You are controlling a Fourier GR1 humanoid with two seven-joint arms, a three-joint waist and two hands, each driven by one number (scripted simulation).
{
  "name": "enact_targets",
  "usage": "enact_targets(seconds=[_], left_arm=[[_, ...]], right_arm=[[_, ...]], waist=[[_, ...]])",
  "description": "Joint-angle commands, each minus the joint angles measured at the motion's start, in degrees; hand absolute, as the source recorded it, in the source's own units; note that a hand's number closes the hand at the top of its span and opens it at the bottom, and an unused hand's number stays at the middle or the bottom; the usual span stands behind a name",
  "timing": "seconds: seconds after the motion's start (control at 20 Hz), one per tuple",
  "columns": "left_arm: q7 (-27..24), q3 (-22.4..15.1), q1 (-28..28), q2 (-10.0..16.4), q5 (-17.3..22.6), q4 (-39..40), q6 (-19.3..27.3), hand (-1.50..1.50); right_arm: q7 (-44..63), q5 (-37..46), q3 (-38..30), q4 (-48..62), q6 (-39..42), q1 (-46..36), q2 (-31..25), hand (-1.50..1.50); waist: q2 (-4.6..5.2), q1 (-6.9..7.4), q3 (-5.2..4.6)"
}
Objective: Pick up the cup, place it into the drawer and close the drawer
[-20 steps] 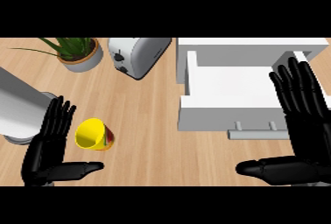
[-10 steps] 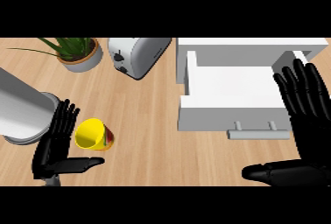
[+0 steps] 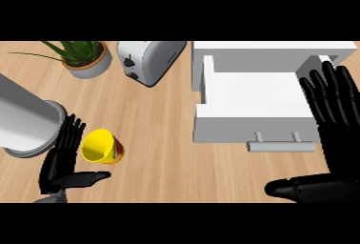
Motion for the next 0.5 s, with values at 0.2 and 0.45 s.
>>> enact_targets(seconds=[0.2,0.45], left_arm=[[-10.4,1.3,-6.3,-0.5,-2.3,15.8,2.2,-1.5],[-12.1,2.6,-6.8,2.7,-0.5,19.6,-1.1,-1.5]], right_arm=[[1.5,-0.3,1.5,-3.1,1.1,2.5,0.1,-1.5],[0.8,-0.8,0.1,-1.5,1.6,1.6,-0.3,-1.5]], waist=[[0.05,-0.31,-0.03],[0.02,-0.15,-0.01]])
